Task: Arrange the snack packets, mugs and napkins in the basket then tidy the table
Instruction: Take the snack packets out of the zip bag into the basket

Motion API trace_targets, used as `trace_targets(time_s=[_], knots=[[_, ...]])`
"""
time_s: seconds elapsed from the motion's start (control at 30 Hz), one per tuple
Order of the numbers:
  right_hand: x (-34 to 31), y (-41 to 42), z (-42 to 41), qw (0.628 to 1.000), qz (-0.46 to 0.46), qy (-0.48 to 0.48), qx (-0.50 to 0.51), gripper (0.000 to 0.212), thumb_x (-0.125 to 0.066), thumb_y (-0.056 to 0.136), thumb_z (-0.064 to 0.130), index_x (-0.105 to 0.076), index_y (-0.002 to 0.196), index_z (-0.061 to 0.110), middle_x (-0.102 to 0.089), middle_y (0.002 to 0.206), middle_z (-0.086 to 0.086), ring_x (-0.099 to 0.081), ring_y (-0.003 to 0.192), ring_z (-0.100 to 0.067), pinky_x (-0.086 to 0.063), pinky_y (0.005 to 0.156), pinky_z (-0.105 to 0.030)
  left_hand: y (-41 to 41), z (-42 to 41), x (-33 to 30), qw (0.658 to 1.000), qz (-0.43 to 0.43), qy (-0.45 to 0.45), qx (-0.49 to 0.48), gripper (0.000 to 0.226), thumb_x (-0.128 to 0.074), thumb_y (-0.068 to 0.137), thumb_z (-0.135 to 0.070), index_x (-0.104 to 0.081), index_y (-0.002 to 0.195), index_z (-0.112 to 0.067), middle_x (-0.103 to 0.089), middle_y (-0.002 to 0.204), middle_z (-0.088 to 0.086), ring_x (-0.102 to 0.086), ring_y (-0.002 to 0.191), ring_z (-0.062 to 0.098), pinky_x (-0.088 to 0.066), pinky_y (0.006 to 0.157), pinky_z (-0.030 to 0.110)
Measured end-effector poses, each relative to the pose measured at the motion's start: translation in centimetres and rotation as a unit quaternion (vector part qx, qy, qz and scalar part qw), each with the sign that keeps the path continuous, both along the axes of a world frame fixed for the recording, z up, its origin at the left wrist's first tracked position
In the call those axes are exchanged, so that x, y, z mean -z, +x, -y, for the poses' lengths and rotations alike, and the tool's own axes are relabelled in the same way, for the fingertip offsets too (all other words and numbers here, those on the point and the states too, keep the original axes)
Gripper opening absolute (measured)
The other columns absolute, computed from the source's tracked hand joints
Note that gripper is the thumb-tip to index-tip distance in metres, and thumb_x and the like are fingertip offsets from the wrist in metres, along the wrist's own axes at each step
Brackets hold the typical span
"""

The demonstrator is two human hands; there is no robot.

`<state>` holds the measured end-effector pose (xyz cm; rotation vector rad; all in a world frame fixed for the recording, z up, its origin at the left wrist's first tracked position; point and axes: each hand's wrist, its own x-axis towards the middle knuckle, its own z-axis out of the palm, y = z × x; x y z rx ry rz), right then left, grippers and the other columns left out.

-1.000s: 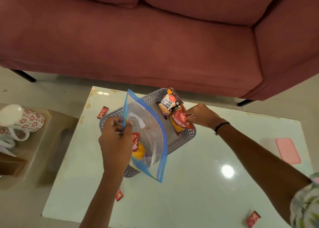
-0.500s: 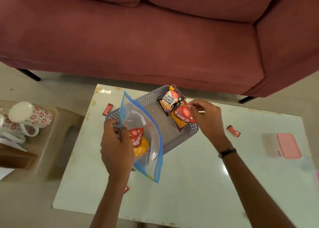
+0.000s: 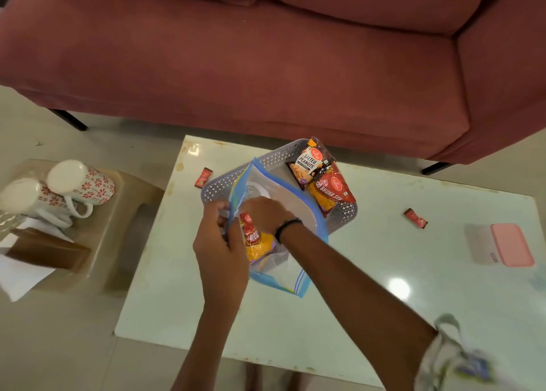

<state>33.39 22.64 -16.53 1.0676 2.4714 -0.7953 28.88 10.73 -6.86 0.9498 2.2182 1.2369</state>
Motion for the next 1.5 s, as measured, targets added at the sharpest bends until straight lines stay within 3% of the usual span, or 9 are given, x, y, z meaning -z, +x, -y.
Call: trace_targets(time_s=[0.07, 0.2, 0.4, 0.57, 0.77, 0.97, 1.1, 1.3, 1.5], knots=[[2.3, 0.0, -1.0, 0.997, 0.041, -0.037, -0.049, 0.040, -0.053, 0.090, 0.008, -0.050, 0.129, 0.018, -0.058, 0.125, -0.013, -0.057, 0.112, -0.034, -0.048, 0.087, -0.041, -0.3, 0.4, 0.2, 1.000, 0.014, 0.009, 0.000, 0.020, -0.052, 0.092, -0.021, -0.053, 0.111, -0.015, -0.058, 0.091, -0.006, -0.059, 0.076, -0.003, -0.045, 0.060, -0.001], [3.6, -0.1, -2.6, 0.990, 0.066, -0.057, -0.111, 0.090, -0.080, 0.066, 0.006, -0.035, 0.141, 0.029, -0.045, 0.140, -0.009, -0.046, 0.125, -0.030, -0.046, 0.093, -0.041, -0.9, 1.0, 0.3, 0.999, 0.019, 0.029, -0.007, 0.011, -0.051, 0.094, -0.015, -0.049, 0.103, -0.022, -0.054, 0.081, -0.016, -0.056, 0.079, -0.014, -0.043, 0.058, 0.001], [1.0, -0.1, -1.9, 0.972, 0.111, 0.033, -0.203, 0.030, -0.071, 0.076, 0.010, -0.068, 0.106, 0.009, -0.064, 0.111, -0.012, -0.062, 0.103, -0.029, -0.041, 0.068, -0.031, -1.7, 1.2, 1.0, 0.999, 0.017, 0.031, -0.025, 0.008, -0.050, 0.095, -0.018, -0.048, 0.101, -0.023, -0.053, 0.081, -0.021, -0.058, 0.078, -0.004, -0.047, 0.060, 0.008], [-3.3, 1.2, -0.4, 0.965, 0.085, 0.115, -0.218, 0.022, -0.051, 0.090, 0.005, -0.066, 0.106, 0.005, -0.055, 0.098, -0.011, -0.059, 0.105, -0.027, -0.037, 0.073, -0.028, -1.9, 0.9, 1.1, 0.997, 0.055, 0.018, -0.043, 0.006, -0.050, 0.095, -0.022, -0.047, 0.100, -0.023, -0.056, 0.087, -0.009, -0.059, 0.080, 0.005, -0.049, 0.059, 0.006], [-9.3, 4.0, 1.3, 0.982, -0.056, 0.152, -0.094, 0.018, -0.055, 0.092, 0.023, -0.065, 0.102, 0.013, -0.057, 0.105, -0.006, -0.060, 0.092, -0.027, -0.032, 0.058, -0.031, -2.3, 0.0, 0.6, 0.995, 0.074, 0.008, -0.067, 0.016, -0.051, 0.094, -0.025, -0.049, 0.107, -0.015, -0.057, 0.093, -0.004, -0.059, 0.078, 0.009, -0.048, 0.055, 0.004], [-16.0, 7.7, 1.0, 0.973, -0.144, 0.174, 0.056, 0.021, -0.053, 0.090, 0.039, -0.063, 0.101, 0.022, -0.068, 0.094, -0.001, -0.061, 0.088, -0.026, -0.031, 0.059, -0.028, -2.2, -2.1, -0.8, 0.995, 0.075, 0.003, -0.061, 0.018, -0.047, 0.096, -0.023, -0.049, 0.109, -0.011, -0.053, 0.076, -0.011, -0.057, 0.071, 0.011, -0.047, 0.060, 0.018], [-18.8, 9.2, -0.4, 0.952, -0.194, 0.188, 0.142, 0.021, -0.059, 0.087, 0.032, -0.062, 0.106, 0.024, -0.070, 0.094, -0.003, -0.060, 0.092, -0.033, -0.036, 0.068, -0.031, -1.7, -3.4, -1.7, 0.996, 0.069, 0.000, -0.057, 0.021, -0.047, 0.095, -0.019, -0.048, 0.114, -0.009, -0.059, 0.092, 0.002, -0.059, 0.082, 0.020, -0.051, 0.071, 0.029], [-19.6, 12.4, -3.7, 0.895, -0.223, 0.260, 0.287, 0.027, -0.062, 0.085, 0.036, -0.064, 0.104, 0.017, -0.071, 0.089, -0.005, -0.062, 0.089, -0.034, -0.043, 0.073, -0.035, -2.1, -3.9, -1.7, 0.996, 0.055, -0.011, -0.062, 0.024, -0.048, 0.095, -0.022, -0.049, 0.113, -0.006, -0.058, 0.089, 0.005, -0.057, 0.080, 0.022, -0.044, 0.068, 0.024], [-14.4, 14.0, -5.5, 0.902, -0.166, 0.190, 0.349, 0.024, -0.064, 0.085, 0.033, -0.066, 0.096, 0.013, -0.071, 0.091, -0.009, -0.063, 0.089, -0.033, -0.043, 0.073, -0.032, -2.4, -2.8, -1.3, 0.997, 0.049, -0.026, -0.053, 0.021, -0.049, 0.094, -0.018, -0.051, 0.112, -0.008, -0.057, 0.091, 0.004, -0.056, 0.079, 0.019, -0.045, 0.062, 0.018]])
